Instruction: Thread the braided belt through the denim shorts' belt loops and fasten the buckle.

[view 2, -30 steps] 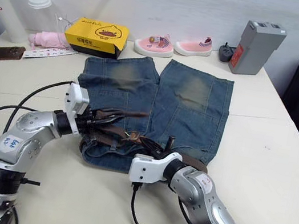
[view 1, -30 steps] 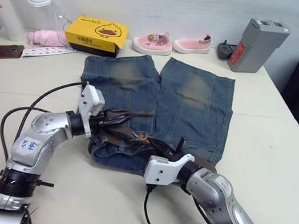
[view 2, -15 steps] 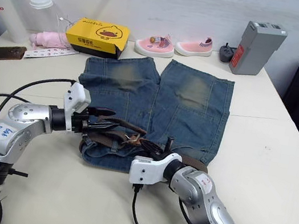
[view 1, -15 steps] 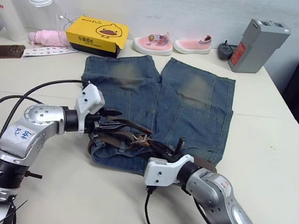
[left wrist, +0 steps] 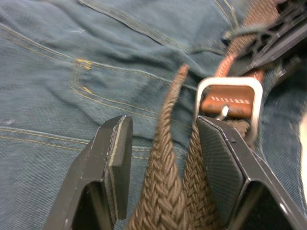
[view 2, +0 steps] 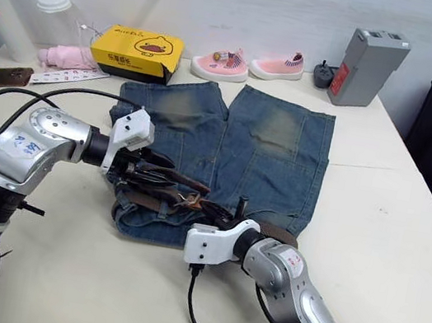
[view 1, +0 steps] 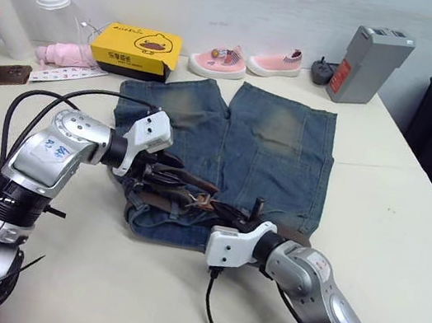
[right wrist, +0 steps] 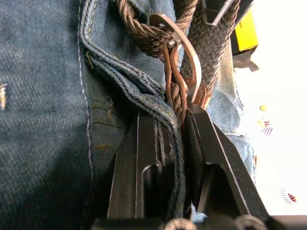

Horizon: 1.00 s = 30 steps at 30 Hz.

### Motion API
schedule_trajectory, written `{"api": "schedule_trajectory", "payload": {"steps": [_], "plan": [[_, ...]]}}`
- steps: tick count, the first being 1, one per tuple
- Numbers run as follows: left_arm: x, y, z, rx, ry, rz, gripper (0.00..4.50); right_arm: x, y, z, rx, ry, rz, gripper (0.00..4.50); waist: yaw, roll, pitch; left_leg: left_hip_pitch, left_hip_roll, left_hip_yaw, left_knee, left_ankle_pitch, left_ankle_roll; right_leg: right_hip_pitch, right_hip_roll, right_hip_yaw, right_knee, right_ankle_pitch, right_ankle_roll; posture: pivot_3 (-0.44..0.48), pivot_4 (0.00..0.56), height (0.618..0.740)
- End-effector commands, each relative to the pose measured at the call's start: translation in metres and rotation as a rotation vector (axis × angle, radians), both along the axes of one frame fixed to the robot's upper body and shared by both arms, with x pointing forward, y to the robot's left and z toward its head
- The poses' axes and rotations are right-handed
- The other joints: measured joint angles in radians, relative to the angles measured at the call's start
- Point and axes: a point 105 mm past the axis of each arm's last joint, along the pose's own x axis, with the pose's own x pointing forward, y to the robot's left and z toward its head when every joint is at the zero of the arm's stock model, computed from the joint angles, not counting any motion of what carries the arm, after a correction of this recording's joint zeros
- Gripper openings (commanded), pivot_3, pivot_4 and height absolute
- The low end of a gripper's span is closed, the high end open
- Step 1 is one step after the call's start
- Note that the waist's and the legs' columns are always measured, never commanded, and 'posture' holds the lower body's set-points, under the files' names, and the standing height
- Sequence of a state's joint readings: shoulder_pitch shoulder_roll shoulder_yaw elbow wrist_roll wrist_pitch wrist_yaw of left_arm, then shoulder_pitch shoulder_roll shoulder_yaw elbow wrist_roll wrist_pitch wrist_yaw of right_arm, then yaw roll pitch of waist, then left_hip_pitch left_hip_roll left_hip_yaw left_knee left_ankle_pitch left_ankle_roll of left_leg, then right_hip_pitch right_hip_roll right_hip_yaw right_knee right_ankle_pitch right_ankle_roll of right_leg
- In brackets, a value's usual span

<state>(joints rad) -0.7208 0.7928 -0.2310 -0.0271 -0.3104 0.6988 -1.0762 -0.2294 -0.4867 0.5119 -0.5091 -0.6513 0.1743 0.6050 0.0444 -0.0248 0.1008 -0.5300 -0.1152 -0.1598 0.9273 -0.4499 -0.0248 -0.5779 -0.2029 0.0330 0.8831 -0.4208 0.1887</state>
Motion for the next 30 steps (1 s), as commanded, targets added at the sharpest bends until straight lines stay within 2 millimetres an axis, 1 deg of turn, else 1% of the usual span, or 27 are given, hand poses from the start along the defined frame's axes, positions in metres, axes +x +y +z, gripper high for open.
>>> {"api": "schedule_trajectory", "payload": {"steps": [1,4,8,11,14,15,19,22,24,26,28,30], "plan": [[0.003,0.003,0.003,0.075,0.022,-0.022,2.41,0.000,0.001,0.008,0.010,-0.038,-0.001,0.07,-0.001,0.000,0.000,0.000,0.000,0.000,0.000,0.000,0.000,0.000,0.000,0.000,0.000,0.000,0.000,0.000,0.150,0.624],[0.008,0.002,0.000,0.139,0.025,-0.048,2.41,0.000,0.002,0.008,0.012,-0.038,-0.005,0.07,0.000,0.000,0.000,-0.001,0.000,0.000,0.000,0.000,0.000,0.000,0.000,0.000,0.000,0.000,0.000,0.000,0.150,0.624],[0.010,-0.004,0.002,0.149,0.024,-0.085,2.41,0.000,0.002,0.008,0.014,-0.038,-0.011,0.07,-0.002,-0.001,0.000,0.000,0.000,0.000,0.000,0.000,0.000,0.000,0.000,0.000,0.000,0.000,0.000,0.000,0.150,0.624],[0.013,-0.006,0.004,0.154,0.014,-0.089,1.64,0.000,0.002,0.008,0.016,-0.036,-0.016,0.07,-0.004,-0.001,0.000,-0.001,0.000,0.000,0.000,0.000,0.000,-0.001,0.000,0.000,0.001,0.000,0.000,0.000,0.150,0.624],[0.014,-0.007,0.006,0.152,0.013,-0.092,0.30,0.000,0.002,0.007,0.017,-0.032,-0.023,0.07,-0.010,-0.001,-0.001,-0.001,0.000,0.000,0.000,0.000,0.000,-0.001,0.000,0.000,0.001,0.000,0.000,0.000,0.150,0.624],[0.015,-0.007,0.007,0.156,0.003,-0.092,0.00,0.000,0.002,0.007,0.018,-0.032,-0.024,0.07,-0.012,-0.001,-0.001,-0.001,0.000,0.000,0.000,0.000,0.000,-0.001,0.000,0.000,0.001,0.000,0.000,0.000,0.150,0.624],[0.017,-0.005,0.008,0.162,-0.017,-0.086,0.00,0.000,0.001,0.007,0.017,-0.032,-0.026,0.07,-0.017,-0.001,-0.001,-0.001,0.000,0.000,0.000,0.000,0.000,-0.001,0.000,0.000,0.001,0.000,0.000,0.000,0.150,0.624],[0.017,0.000,0.007,0.182,-0.051,-0.088,0.00,0.000,0.001,0.007,0.015,-0.030,-0.027,0.07,-0.018,-0.001,-0.001,-0.001,0.000,0.000,0.000,0.000,0.000,-0.001,0.000,0.000,0.001,0.000,0.000,0.000,0.150,0.624],[0.018,0.003,0.013,0.171,-0.097,-0.085,0.00,-0.001,0.001,0.007,0.014,-0.027,-0.029,0.07,-0.018,-0.001,-0.001,-0.001,0.000,0.000,0.000,0.000,0.000,-0.001,0.000,0.000,0.001,0.000,0.000,0.000,0.150,0.624],[0.016,0.009,0.025,0.159,-0.173,-0.104,0.00,0.000,-0.001,0.005,0.016,-0.014,-0.043,0.07,-0.019,-0.001,-0.001,-0.001,0.000,0.000,0.000,0.000,0.000,-0.001,0.000,0.000,0.001,0.000,0.000,0.000,0.150,0.624],[0.015,0.017,0.033,0.203,-0.271,-0.127,0.00,0.001,-0.003,0.005,0.027,0.006,-0.060,0.07,-0.019,-0.002,-0.001,-0.001,0.000,0.000,0.000,0.000,-0.001,-0.002,0.000,0.000,0.002,0.000,0.000,0.000,0.150,0.624],[0.011,0.023,0.038,0.240,-0.329,-0.158,0.00,0.003,-0.006,0.004,0.037,0.033,-0.086,0.07,-0.020,-0.003,-0.002,-0.002,0.001,0.000,0.000,0.000,-0.001,-0.003,0.000,0.000,0.003,0.000,0.000,0.000,0.150,0.624]]}}
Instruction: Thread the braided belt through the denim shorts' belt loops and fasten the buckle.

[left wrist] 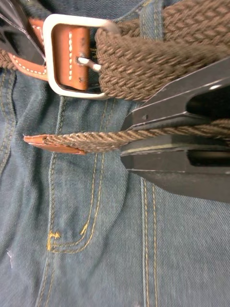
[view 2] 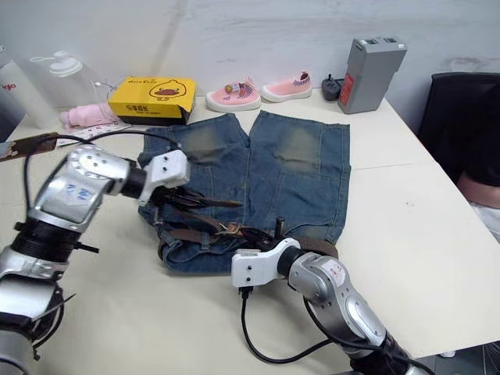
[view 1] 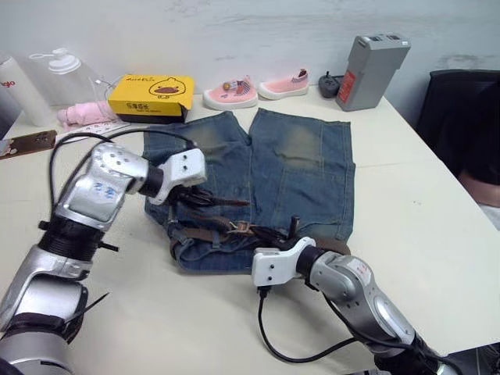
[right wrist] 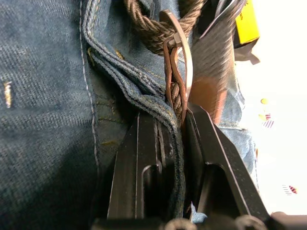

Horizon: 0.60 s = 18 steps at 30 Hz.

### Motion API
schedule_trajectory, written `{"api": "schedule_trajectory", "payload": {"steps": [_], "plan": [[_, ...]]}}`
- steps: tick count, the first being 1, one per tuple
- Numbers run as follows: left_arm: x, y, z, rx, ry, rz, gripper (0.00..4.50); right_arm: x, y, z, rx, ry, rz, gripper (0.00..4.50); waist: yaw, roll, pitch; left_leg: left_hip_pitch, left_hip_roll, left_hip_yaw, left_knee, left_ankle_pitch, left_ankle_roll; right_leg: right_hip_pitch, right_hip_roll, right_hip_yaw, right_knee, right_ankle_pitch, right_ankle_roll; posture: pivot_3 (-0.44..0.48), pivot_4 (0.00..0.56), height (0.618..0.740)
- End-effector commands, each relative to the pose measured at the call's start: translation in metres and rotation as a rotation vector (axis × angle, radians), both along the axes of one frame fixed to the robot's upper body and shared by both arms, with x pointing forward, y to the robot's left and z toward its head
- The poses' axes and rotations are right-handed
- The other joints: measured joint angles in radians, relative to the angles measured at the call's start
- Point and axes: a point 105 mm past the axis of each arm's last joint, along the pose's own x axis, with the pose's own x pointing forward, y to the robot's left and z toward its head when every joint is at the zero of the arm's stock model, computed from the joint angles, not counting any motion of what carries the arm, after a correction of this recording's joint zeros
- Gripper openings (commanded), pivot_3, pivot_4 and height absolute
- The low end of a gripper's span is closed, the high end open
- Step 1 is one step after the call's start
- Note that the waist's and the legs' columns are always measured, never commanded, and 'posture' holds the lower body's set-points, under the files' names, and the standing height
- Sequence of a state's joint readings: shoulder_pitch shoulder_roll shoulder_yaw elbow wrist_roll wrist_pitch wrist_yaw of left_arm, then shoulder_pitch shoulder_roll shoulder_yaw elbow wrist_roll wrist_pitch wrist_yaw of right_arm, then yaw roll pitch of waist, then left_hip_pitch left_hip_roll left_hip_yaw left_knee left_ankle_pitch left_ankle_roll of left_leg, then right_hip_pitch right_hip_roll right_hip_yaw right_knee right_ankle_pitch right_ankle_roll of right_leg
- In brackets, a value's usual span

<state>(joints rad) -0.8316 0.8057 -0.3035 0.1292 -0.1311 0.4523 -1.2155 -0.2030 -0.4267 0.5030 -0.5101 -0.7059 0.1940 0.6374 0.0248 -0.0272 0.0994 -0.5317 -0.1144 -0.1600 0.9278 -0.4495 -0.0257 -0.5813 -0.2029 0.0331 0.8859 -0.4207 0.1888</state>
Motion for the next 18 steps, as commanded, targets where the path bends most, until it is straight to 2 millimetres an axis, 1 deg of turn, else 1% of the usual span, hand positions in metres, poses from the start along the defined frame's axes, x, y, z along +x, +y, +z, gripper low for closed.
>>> {"api": "schedule_trajectory", "payload": {"steps": [1,5,7,10,12,16,18], "plan": [[-0.007,0.017,0.032,0.060,-0.212,-0.073,0.00,0.005,-0.010,0.008,0.039,0.026,-0.068,0.07,0.000,-0.001,-0.001,0.000,0.000,0.000,0.000,0.000,0.000,-0.001,0.000,0.000,0.000,0.000,0.000,0.000,0.150,0.624],[-0.021,0.016,0.037,0.085,-0.259,-0.184,0.00,0.007,-0.011,0.009,0.060,0.056,-0.080,0.07,0.004,-0.002,-0.002,-0.001,-0.001,0.000,0.001,0.000,0.000,-0.001,0.000,0.000,0.002,0.000,0.000,0.000,0.150,0.624],[-0.025,0.015,0.038,0.101,-0.282,-0.227,0.00,0.008,-0.011,0.012,0.061,0.054,-0.076,0.07,0.004,-0.002,-0.002,-0.002,-0.002,0.000,0.001,0.000,0.000,-0.002,-0.001,0.000,0.003,0.000,0.000,0.000,0.150,0.624],[-0.029,0.007,0.040,0.084,-0.306,-0.296,0.00,0.010,-0.009,0.019,0.065,0.030,-0.058,0.07,0.002,-0.002,-0.002,-0.002,-0.002,0.000,0.001,0.000,0.000,-0.002,-0.001,0.000,0.003,0.000,0.000,0.000,0.150,0.624],[-0.030,0.007,0.039,0.066,-0.293,-0.300,0.00,0.011,-0.009,0.020,0.074,0.031,-0.062,0.07,0.002,-0.002,-0.003,-0.002,-0.001,0.000,0.001,0.000,0.000,-0.002,-0.001,0.000,0.003,0.000,0.000,0.000,0.150,0.624],[-0.031,0.011,0.037,0.089,-0.299,-0.324,0.00,0.012,-0.010,0.026,0.110,0.054,-0.066,0.07,0.001,-0.002,-0.003,-0.002,-0.001,0.000,0.001,0.000,0.000,-0.002,-0.001,0.000,0.003,0.000,0.000,0.000,0.150,0.624],[-0.028,0.013,0.037,0.101,-0.301,-0.315,0.00,0.011,-0.010,0.029,0.125,0.069,-0.052,0.07,0.001,-0.002,-0.003,-0.002,-0.001,0.000,0.001,0.000,0.000,-0.002,-0.001,0.000,0.003,0.000,0.000,0.000,0.150,0.624]]}}
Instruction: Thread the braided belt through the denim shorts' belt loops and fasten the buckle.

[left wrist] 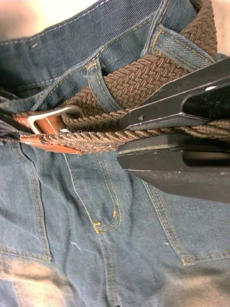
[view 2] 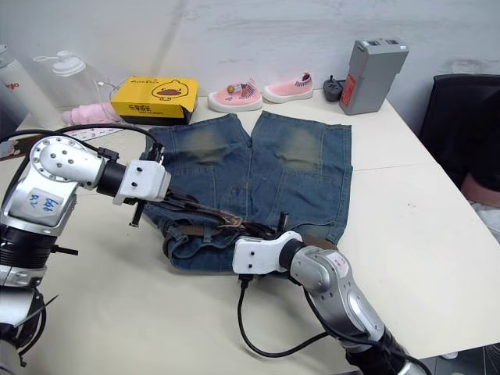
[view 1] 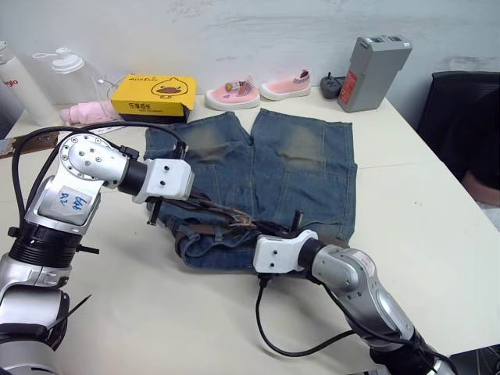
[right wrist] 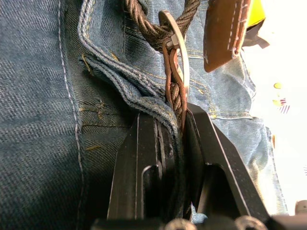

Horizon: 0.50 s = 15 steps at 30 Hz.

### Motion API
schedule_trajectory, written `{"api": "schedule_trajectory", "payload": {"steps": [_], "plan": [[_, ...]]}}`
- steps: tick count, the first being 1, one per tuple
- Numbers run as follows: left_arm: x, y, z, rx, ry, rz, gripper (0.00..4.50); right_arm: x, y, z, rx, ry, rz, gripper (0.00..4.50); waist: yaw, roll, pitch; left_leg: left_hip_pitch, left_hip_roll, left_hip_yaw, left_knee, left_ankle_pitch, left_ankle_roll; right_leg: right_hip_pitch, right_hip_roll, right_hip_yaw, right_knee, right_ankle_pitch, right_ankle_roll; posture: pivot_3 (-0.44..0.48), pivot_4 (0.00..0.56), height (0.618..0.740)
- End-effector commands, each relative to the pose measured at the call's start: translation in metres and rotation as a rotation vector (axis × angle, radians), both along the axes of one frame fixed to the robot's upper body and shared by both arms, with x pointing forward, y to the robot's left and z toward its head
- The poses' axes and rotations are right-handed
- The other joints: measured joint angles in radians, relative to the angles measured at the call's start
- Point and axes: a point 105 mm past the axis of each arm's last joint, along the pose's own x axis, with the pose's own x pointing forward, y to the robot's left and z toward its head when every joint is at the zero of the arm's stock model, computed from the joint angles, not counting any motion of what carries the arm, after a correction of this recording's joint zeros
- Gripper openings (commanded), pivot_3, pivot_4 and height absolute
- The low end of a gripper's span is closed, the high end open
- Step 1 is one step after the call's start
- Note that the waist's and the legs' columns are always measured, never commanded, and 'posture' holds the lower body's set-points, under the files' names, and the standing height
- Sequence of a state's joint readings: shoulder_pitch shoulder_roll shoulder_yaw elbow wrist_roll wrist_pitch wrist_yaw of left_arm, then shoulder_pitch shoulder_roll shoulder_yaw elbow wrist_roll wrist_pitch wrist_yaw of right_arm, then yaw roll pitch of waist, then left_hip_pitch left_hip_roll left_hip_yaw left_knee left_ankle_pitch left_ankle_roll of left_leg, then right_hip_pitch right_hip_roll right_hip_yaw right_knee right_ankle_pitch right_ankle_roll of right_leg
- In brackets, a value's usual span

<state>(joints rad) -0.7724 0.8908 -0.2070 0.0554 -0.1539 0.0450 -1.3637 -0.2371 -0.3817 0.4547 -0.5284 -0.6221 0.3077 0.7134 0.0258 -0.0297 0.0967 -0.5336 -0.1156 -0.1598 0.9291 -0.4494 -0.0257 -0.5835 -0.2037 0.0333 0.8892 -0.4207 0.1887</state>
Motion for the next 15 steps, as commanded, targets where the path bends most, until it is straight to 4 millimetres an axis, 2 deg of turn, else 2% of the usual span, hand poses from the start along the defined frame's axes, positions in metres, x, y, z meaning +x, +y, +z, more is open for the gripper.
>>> {"api": "schedule_trajectory", "payload": {"steps": [1,10,15], "plan": [[0.003,0.007,0.011,0.000,-0.046,0.012,0.00,0.003,-0.006,0.021,0.049,-0.028,-0.008,0.07,0.000,0.000,0.000,0.000,0.000,0.000,0.000,0.000,0.000,0.000,0.000,0.000,0.000,0.000,0.000,0.000,0.150,0.624],[0.007,0.009,0.009,0.030,-0.090,-0.009,0.00,0.002,-0.007,0.032,0.067,-0.035,0.025,0.07,-0.001,0.000,0.000,0.000,0.000,0.000,0.000,0.000,0.000,0.000,0.000,0.000,0.000,0.000,0.000,0.000,0.150,0.624],[0.006,0.007,0.009,0.032,-0.126,-0.040,0.00,0.003,-0.005,0.031,0.033,-0.031,0.035,0.07,-0.001,0.000,0.000,0.000,0.000,0.000,0.000,0.000,0.000,0.000,0.000,0.000,0.000,0.000,0.000,0.000,0.150,0.624]]}}
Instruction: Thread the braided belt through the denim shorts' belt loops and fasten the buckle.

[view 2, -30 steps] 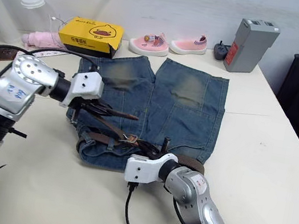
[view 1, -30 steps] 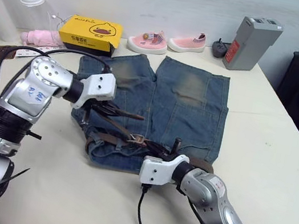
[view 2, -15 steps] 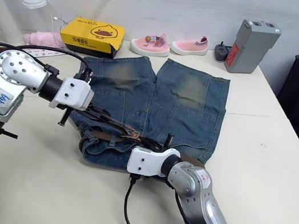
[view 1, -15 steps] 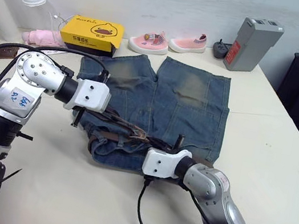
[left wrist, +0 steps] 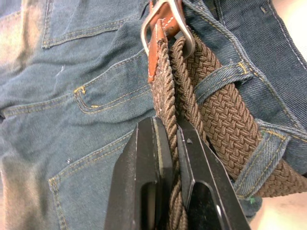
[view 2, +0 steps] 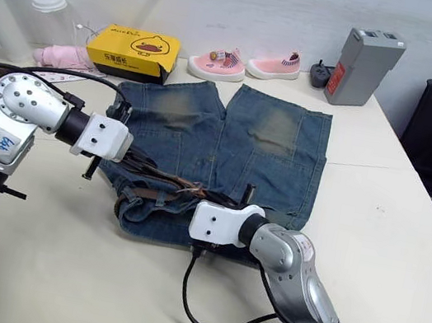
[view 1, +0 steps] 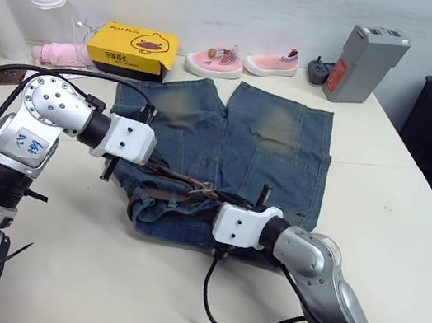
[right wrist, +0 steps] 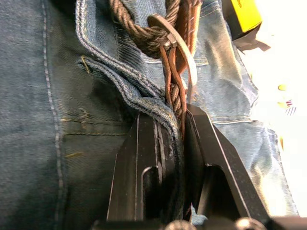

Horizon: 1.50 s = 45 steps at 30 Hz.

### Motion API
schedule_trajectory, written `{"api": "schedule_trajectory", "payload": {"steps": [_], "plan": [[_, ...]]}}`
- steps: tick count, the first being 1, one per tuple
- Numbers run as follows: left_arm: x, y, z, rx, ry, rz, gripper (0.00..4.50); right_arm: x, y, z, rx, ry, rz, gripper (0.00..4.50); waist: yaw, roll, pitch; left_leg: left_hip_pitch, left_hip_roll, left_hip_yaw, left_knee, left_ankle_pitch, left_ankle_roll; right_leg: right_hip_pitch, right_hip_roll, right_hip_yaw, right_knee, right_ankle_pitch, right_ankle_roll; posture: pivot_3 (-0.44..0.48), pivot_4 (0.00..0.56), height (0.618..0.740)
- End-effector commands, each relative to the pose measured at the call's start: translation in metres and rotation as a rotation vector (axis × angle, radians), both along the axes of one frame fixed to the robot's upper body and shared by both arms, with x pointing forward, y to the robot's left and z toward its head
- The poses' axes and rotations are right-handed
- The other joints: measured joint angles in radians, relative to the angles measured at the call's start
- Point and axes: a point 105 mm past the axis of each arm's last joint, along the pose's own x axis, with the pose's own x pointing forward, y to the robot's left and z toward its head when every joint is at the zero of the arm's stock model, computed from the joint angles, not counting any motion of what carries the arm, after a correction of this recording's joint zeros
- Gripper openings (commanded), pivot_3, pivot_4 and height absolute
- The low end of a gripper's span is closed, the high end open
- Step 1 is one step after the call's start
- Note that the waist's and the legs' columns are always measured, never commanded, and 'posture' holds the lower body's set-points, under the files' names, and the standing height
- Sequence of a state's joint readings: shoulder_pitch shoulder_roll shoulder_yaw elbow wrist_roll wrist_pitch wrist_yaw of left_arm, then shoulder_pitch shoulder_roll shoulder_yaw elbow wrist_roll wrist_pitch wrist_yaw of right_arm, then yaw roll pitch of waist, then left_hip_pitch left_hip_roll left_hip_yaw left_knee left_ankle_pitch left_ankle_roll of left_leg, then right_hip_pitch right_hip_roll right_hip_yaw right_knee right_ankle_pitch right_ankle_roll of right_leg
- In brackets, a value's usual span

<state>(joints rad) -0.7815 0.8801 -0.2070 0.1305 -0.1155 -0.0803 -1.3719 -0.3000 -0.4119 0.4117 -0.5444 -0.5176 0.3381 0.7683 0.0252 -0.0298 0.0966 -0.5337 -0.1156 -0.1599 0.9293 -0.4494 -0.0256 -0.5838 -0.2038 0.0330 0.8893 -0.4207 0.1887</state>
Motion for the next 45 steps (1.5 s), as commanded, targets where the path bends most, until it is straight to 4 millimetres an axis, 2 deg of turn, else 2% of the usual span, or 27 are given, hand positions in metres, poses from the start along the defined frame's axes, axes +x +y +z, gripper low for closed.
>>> {"api": "schedule_trajectory", "payload": {"steps": [1,4,7,18,30,39,42,45], "plan": [[0.001,0.001,0.012,0.003,-0.076,-0.020,0.00,0.000,-0.002,0.014,0.003,-0.056,-0.002,0.07,0.000,0.000,0.000,0.000,0.000,0.000,0.000,0.000,0.000,0.000,0.000,0.000,0.000,0.000,0.000,0.000,0.150,0.624],[-0.001,-0.002,0.014,-0.022,-0.083,-0.038,0.00,0.001,-0.001,0.013,-0.015,-0.059,-0.003,0.07,0.000,0.000,0.000,0.000,0.000,0.000,0.000,0.000,0.000,0.000,0.000,0.000,0.000,0.000,0.000,0.000,0.150,0.624],[0.000,-0.001,0.011,-0.016,-0.086,-0.033,0.00,0.004,0.000,0.014,-0.092,-0.137,0.010,0.07,-0.001,0.000,0.000,0.000,0.000,0.000,0.000,0.000,0.000,0.000,0.000,0.000,0.000,0.000,0.000,0.000,0.150,0.624],[0.004,-0.007,0.009,-0.029,-0.111,-0.045,0.00,0.004,0.015,0.016,-0.085,-0.165,0.032,0.07,-0.002,0.000,-0.001,0.000,0.000,0.001,0.000,0.000,0.000,0.000,0.000,0.000,0.001,0.000,0.000,0.000,0.150,0.624],[0.005,-0.019,-0.016,-0.132,-0.070,-0.011,0.00,0.004,0.015,0.018,-0.073,-0.171,0.023,0.07,-0.001,-0.001,-0.002,0.000,0.000,0.000,0.001,0.000,0.000,-0.001,0.000,0.000,0.002,0.000,0.000,0.000,0.150,0.624],[0.015,-0.050,-0.025,-0.295,-0.088,0.038,0.00,0.001,0.017,0.016,-0.085,-0.171,0.047,0.07,0.001,-0.001,-0.002,0.000,-0.001,0.000,0.002,0.000,0.000,0.000,0.000,0.000,0.002,0.000,0.000,0.000,0.150,0.624],[0.012,-0.056,-0.028,-0.306,-0.073,0.028,0.00,0.001,0.017,0.016,-0.087,-0.171,0.047,0.07,-0.001,-0.001,-0.003,0.000,-0.001,0.000,0.002,0.000,0.000,0.000,0.000,0.000,0.002,0.000,0.000,0.000,0.150,0.624],[0.001,-0.057,-0.038,-0.282,-0.011,-0.014,0.00,0.001,0.016,0.016,-0.088,-0.170,0.043,0.07,-0.003,0.000,-0.003,0.000,-0.001,0.000,0.002,0.000,0.000,0.000,0.000,0.000,0.002,0.000,0.000,0.000,0.150,0.624]]}}
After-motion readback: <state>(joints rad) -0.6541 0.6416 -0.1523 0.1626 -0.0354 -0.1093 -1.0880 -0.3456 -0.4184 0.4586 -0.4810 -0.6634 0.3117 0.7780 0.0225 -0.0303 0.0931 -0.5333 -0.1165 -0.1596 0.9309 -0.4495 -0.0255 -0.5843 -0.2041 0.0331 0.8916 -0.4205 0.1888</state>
